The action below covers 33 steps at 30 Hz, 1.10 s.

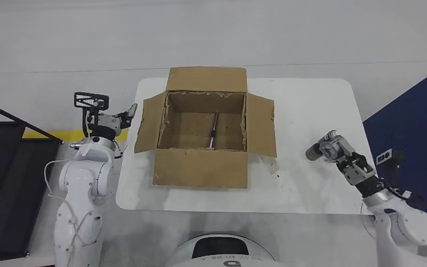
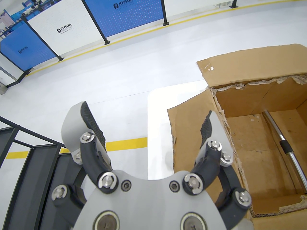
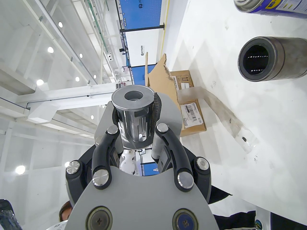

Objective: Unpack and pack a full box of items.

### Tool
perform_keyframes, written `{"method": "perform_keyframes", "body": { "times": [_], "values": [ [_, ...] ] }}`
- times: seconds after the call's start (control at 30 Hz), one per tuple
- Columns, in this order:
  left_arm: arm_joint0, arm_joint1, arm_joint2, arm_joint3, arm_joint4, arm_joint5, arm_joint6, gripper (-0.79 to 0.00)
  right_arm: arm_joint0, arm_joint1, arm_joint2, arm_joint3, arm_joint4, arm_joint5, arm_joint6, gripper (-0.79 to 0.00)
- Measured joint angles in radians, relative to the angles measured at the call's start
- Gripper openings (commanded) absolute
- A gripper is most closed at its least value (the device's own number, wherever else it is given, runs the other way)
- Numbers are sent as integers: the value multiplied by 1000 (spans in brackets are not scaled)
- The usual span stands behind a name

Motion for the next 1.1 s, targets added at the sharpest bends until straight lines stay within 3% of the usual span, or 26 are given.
{"method": "perform_keyframes", "body": {
  "times": [0.27,0.73,1.1],
  "values": [
    [-104,9,-39,184,71,19,-57,0,7,-1,-8,2,14,2,-4,-785],
    [-209,6,150,361,183,-110,-94,0,88,-5,-222,-129,50,11,68,-785],
    [-246,-1,259,395,241,-133,-86,0,88,-4,-227,-132,36,16,77,-785]
  ]
}}
